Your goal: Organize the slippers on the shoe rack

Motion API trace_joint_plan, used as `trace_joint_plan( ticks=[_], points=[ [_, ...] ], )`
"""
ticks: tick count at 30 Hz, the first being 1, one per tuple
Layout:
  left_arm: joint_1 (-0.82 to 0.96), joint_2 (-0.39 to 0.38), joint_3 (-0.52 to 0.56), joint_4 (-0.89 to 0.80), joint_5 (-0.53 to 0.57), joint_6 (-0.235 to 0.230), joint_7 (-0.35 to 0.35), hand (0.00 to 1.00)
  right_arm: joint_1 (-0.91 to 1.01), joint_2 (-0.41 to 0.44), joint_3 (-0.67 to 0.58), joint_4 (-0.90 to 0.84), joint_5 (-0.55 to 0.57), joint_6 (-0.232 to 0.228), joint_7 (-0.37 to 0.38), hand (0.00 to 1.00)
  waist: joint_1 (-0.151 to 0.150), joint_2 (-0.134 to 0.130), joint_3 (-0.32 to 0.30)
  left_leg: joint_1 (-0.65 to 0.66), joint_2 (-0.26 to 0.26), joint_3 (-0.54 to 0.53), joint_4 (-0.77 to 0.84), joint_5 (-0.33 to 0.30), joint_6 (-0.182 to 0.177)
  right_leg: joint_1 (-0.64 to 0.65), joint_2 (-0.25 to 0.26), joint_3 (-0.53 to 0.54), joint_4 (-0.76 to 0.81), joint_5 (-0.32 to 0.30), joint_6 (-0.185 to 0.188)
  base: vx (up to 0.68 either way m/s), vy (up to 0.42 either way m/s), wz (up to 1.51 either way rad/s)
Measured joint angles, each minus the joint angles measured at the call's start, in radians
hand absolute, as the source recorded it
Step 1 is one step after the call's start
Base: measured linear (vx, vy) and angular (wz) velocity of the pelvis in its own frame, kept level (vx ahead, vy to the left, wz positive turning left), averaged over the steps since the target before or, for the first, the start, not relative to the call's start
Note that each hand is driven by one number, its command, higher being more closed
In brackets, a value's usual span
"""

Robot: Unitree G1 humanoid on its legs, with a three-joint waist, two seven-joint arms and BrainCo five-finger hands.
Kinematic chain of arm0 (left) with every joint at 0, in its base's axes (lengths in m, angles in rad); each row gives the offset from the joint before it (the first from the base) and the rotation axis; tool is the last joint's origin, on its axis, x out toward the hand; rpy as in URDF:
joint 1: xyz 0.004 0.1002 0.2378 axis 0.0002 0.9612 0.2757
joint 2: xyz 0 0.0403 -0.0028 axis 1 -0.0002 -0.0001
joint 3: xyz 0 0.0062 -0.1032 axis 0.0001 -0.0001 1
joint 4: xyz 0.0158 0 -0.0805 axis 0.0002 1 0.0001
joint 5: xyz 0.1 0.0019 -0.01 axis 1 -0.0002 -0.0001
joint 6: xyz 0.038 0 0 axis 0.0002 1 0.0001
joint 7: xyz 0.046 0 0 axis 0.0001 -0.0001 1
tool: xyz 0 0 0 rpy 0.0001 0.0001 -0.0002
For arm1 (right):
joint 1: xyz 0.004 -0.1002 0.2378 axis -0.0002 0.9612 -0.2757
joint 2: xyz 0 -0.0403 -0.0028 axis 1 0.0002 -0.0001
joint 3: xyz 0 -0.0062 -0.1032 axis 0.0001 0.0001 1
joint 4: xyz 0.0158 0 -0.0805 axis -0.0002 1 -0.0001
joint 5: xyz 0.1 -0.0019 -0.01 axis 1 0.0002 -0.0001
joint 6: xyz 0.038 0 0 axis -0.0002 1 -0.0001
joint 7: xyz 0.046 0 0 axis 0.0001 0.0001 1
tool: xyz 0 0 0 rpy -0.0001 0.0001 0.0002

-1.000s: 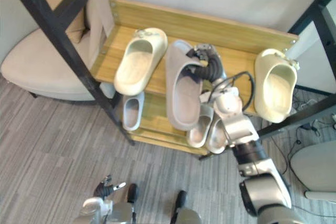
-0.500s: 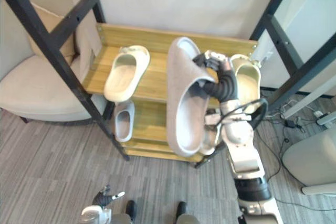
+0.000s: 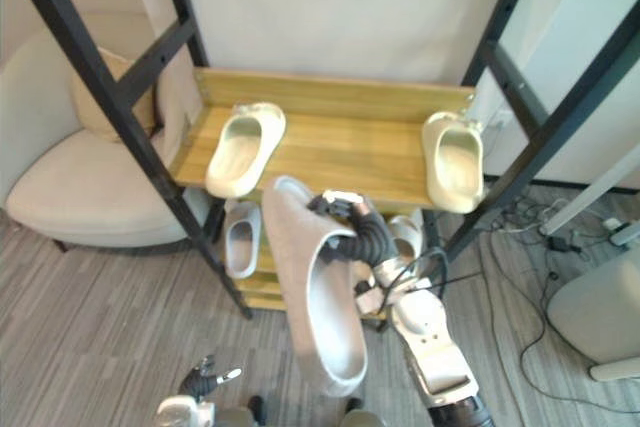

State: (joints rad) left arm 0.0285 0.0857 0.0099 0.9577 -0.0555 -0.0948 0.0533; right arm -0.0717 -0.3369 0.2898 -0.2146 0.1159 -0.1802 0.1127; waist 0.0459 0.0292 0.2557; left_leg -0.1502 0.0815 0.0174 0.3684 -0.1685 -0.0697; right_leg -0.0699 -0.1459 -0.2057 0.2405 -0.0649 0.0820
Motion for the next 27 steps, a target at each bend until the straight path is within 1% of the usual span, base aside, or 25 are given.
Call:
trace_joint_plan(
  ticks=[1,3,4,5,8,11,13,15,16,18,19,20,21,22,23,26,27],
  points=[
    [-0.013,-0.001,-0.001,-0.003,-0.008,-0.006,0.0,0.0,-0.013,-0.01,0.016,0.021,-0.002,0.002,-0.001,1.0,0.006,0.006,0.023,-0.027,0.002,-0.002,0.03,-0.012,0.001,-0.029,-0.002,0.0,0.036,-0.017,0.002,-0.26,0.025,0.08],
    [-0.034,0.004,0.002,-0.028,-0.033,-0.014,0.002,0.0,-0.057,-0.043,0.059,0.066,-0.047,0.005,-0.005,1.0,0.012,0.008,0.075,-0.097,-0.002,-0.016,0.091,-0.026,-0.001,-0.109,-0.016,-0.001,0.126,-0.055,0.0,-0.2,0.006,0.12],
    [-0.036,0.005,0.002,-0.031,-0.036,-0.016,0.002,0.0,-0.061,-0.046,0.064,0.071,-0.054,0.005,-0.006,1.0,0.013,0.008,0.079,-0.106,-0.002,-0.018,0.098,-0.027,-0.001,-0.117,-0.017,-0.001,0.136,-0.058,0.0,-0.16,-0.001,0.26],
    [-0.054,0.014,0.003,-0.041,-0.051,-0.025,0.003,0.0,-0.082,-0.07,0.076,0.079,-0.097,0.009,-0.01,1.0,0.015,0.008,0.111,-0.157,-0.007,-0.035,0.137,-0.029,-0.003,-0.167,-0.031,-0.009,0.196,-0.082,-0.002,-0.18,-0.005,0.27],
    [-0.07,0.021,0.014,-0.068,-0.072,-0.031,0.008,0.0,-0.134,-0.101,0.077,0.086,-0.148,0.01,-0.025,1.0,0.016,0.006,0.152,-0.237,-0.019,-0.051,0.208,-0.039,-0.004,-0.256,-0.057,-0.01,0.305,-0.12,-0.004,-0.12,-0.002,0.2],
    [-0.079,0.061,0.014,-0.069,-0.084,-0.027,0.029,0.0,-0.24,-0.126,0.076,0.151,-0.163,0.011,-0.061,1.0,0.018,0.001,0.195,-0.347,-0.022,-0.058,0.32,-0.072,-0.008,-0.368,-0.076,-0.008,0.432,-0.163,-0.008,-0.13,0.008,0.06],
    [-0.077,0.069,0.014,-0.017,-0.087,-0.017,0.044,0.0,-0.31,-0.145,0.073,0.197,-0.182,0.012,-0.094,1.0,0.023,0.002,0.207,-0.449,-0.023,-0.065,0.405,-0.092,-0.007,-0.466,-0.087,-0.007,0.521,-0.189,-0.01,-0.11,0.0,0.06],
    [-0.078,0.067,0.011,0.013,-0.095,-0.001,0.055,0.0,-0.375,-0.15,0.067,0.237,-0.195,0.016,-0.132,1.0,0.037,0.0,0.219,-0.539,-0.023,-0.073,0.487,-0.111,-0.002,-0.553,-0.1,-0.005,0.608,-0.217,-0.019,-0.1,0.004,0.09],
    [-0.077,0.061,0.01,0.022,-0.098,0.004,0.057,0.0,-0.405,-0.153,0.063,0.249,-0.196,0.017,-0.145,1.0,0.042,0.002,0.229,-0.578,-0.025,-0.082,0.526,-0.124,-0.002,-0.588,-0.105,-0.006,0.647,-0.231,-0.024,-0.1,0.008,0.13],
    [-0.08,0.049,0.008,0.031,-0.104,0.013,0.059,0.0,-0.471,-0.157,0.06,0.287,-0.2,0.021,-0.184,1.0,0.053,-0.003,0.236,-0.662,-0.035,-0.095,0.591,-0.131,-0.002,-0.666,-0.12,-0.008,0.721,-0.254,-0.033,-0.08,-0.003,0.21],
    [-0.084,0.046,0.007,0.031,-0.104,0.014,0.06,0.0,-0.497,-0.158,0.052,0.301,-0.206,0.022,-0.197,1.0,0.058,-0.001,0.24,-0.691,-0.039,-0.101,0.615,-0.133,-0.005,-0.69,-0.124,-0.008,0.747,-0.263,-0.032,-0.08,-0.011,0.25],
    [-0.096,0.027,0.004,0.029,-0.105,0.014,0.063,0.0,-0.531,-0.157,0.028,0.318,-0.232,0.025,-0.223,1.0,0.066,0.0,0.251,-0.735,-0.045,-0.109,0.65,-0.139,-0.005,-0.73,-0.132,-0.008,0.785,-0.278,-0.032,-0.09,-0.007,0.2],
    [-0.099,0.019,0.011,0.023,-0.105,0.014,0.071,0.0,-0.559,-0.159,0.014,0.322,-0.239,0.031,-0.25,1.0,0.077,-0.003,0.263,-0.768,-0.048,-0.114,0.678,-0.149,-0.002,-0.761,-0.138,-0.008,0.816,-0.292,-0.027,-0.12,-0.009,0.16],
    [-0.1,0.017,0.011,0.013,-0.105,0.014,0.073,0.0,-0.577,-0.159,-0.002,0.322,-0.249,0.032,-0.26,1.0,0.084,-0.001,0.268,-0.796,-0.05,-0.119,0.699,-0.154,-0.003,-0.786,-0.14,-0.007,0.839,-0.298,-0.027,-0.13,-0.002,0.1],
    [-0.106,0.015,0.011,0.004,-0.105,0.014,0.075,0.0,-0.6,-0.161,-0.016,0.323,-0.277,0.034,-0.289,1.0,0.093,-0.003,0.273,-0.829,-0.055,-0.122,0.718,-0.155,-0.004,-0.818,-0.148,-0.006,0.864,-0.305,-0.032,-0.1,0.002,0.09],
    [-0.113,0.009,0.016,-0.022,-0.104,0.013,0.08,0.0,-0.647,-0.165,-0.023,0.337,-0.317,0.048,-0.34,1.0,0.116,-0.002,0.277,-0.884,-0.061,-0.124,0.757,-0.159,-0.007,-0.877,-0.158,0.001,0.913,-0.317,-0.032,-0.08,0.004,0.06],
    [-0.114,0.006,0.025,-0.034,-0.103,0.013,0.08,0.0,-0.665,-0.163,-0.024,0.352,-0.326,0.055,-0.359,1.0,0.12,-0.002,0.277,-0.898,-0.064,-0.125,0.764,-0.158,-0.007,-0.889,-0.165,0.0,0.923,-0.32,-0.034,-0.06,0.008,0.07]
  ],
)
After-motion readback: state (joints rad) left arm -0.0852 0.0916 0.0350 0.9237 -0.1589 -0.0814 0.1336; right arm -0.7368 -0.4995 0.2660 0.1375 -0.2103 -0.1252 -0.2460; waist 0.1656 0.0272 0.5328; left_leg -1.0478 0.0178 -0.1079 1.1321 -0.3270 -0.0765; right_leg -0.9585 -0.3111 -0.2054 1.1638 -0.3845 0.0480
